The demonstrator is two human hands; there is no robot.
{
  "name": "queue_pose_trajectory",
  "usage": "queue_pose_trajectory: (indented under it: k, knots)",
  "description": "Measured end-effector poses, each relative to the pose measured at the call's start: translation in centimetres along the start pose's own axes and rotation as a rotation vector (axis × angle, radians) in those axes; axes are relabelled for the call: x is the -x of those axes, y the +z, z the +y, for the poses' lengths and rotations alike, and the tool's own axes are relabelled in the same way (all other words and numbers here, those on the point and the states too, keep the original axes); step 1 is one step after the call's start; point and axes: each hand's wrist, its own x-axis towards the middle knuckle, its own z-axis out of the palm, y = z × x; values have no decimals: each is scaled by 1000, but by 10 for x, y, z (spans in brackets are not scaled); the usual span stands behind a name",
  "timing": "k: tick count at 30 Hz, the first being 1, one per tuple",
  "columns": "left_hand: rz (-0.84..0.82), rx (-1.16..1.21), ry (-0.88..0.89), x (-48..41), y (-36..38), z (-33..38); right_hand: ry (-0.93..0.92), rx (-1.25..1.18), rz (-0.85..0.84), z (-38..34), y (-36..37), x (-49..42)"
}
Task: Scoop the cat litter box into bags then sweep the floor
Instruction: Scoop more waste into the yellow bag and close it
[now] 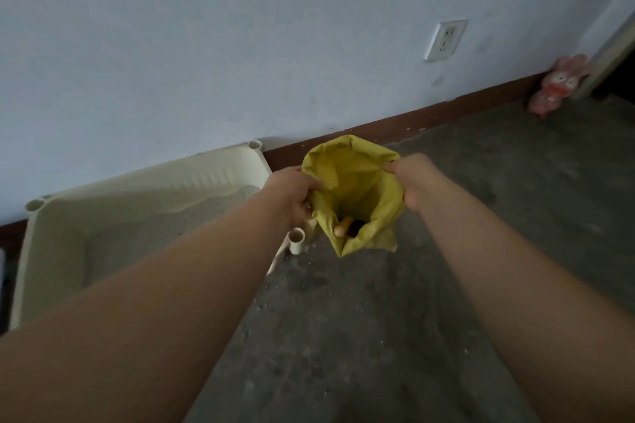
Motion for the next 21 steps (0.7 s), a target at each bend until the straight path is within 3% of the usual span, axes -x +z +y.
queue_pose_trajectory:
  k: [7, 12, 21]
  knots:
    - [40, 91, 119, -49, 2, 28, -42, 129, 69, -10, 13, -58]
    - [84, 80, 20, -70, -12, 13, 35, 312, 4, 3, 37, -76]
    - [64, 3, 7, -48, -33, -1, -219, 681, 151, 15, 56, -70]
